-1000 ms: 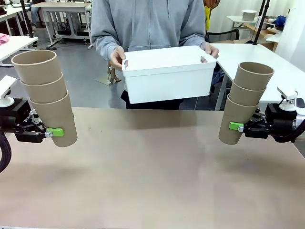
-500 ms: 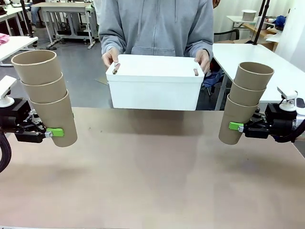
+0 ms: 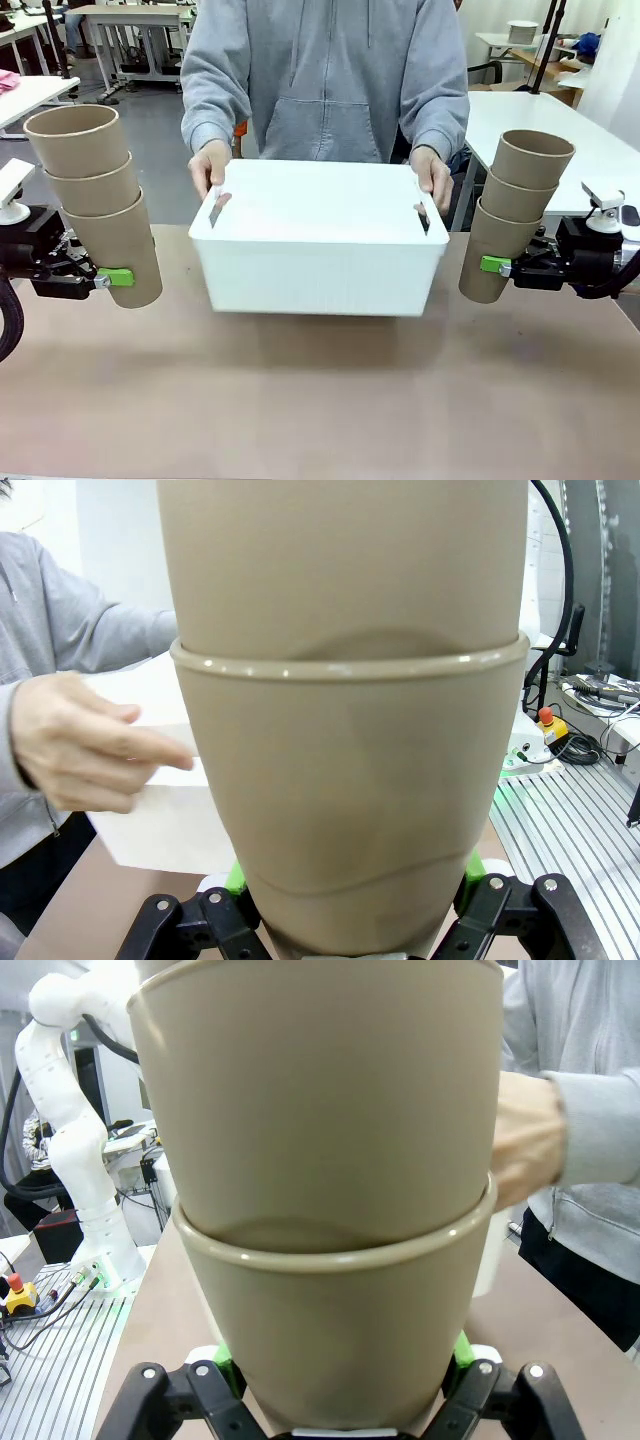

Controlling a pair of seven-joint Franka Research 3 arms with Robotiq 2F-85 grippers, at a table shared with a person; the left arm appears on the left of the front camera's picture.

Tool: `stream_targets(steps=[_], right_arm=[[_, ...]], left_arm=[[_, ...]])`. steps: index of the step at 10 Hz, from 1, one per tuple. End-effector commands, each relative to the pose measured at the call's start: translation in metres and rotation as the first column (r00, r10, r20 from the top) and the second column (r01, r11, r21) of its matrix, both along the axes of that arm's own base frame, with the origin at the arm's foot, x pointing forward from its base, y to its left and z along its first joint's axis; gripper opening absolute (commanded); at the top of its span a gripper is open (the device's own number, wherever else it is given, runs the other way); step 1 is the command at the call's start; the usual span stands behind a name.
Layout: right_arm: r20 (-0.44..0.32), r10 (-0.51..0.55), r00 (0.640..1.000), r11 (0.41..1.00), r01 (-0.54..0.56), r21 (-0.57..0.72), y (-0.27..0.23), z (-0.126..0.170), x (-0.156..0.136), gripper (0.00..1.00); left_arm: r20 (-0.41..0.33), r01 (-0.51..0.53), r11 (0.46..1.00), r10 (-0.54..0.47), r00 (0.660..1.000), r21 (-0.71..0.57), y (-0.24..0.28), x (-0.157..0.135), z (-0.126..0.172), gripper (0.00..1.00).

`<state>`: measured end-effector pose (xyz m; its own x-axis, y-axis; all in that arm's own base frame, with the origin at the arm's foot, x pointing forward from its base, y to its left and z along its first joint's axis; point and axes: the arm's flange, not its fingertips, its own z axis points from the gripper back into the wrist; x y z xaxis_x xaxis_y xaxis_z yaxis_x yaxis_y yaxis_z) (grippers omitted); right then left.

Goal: Stack the cups and store them in the basket.
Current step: Place the stack of Reusable plastic cups into the Pantry Basket.

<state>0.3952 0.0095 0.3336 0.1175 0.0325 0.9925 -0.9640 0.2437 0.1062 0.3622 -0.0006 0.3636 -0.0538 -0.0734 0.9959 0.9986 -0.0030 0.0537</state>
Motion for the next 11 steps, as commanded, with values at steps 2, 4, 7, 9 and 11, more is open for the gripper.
stream_targets(steps=[2, 4, 7, 9, 11], right_arm=[[0.004, -0.002, 1.000, 1.000, 0.002, 0.000, 0.0014, 0.0037, 0.0005, 0.85], [0.004, -0.002, 1.000, 1.000, 0.002, 0.000, 0.0014, 0.0037, 0.0005, 0.85], [0.004, -0.002, 1.000, 1.000, 0.002, 0.000, 0.0014, 0.0037, 0.0005, 0.85], [0.004, -0.002, 1.000, 1.000, 0.002, 0.000, 0.0014, 0.0037, 0.0005, 0.85], [0.004, -0.002, 1.000, 1.000, 0.002, 0.000, 0.0014, 0.0037, 0.0005, 0.85]], left_arm=[[0.004, 0.003, 1.000, -0.003, 1.000, -0.006, 0.0004, -0.0011, 0.0039, 0.83], [0.004, 0.003, 1.000, -0.003, 1.000, -0.006, 0.0004, -0.0011, 0.0039, 0.83], [0.004, 0.003, 1.000, -0.003, 1.000, -0.006, 0.0004, -0.0011, 0.0039, 0.83], [0.004, 0.003, 1.000, -0.003, 1.000, -0.006, 0.0004, -0.0011, 0.0039, 0.83], [0.004, 0.003, 1.000, -0.003, 1.000, -0.006, 0.0004, -0.0011, 0.0039, 0.83]])
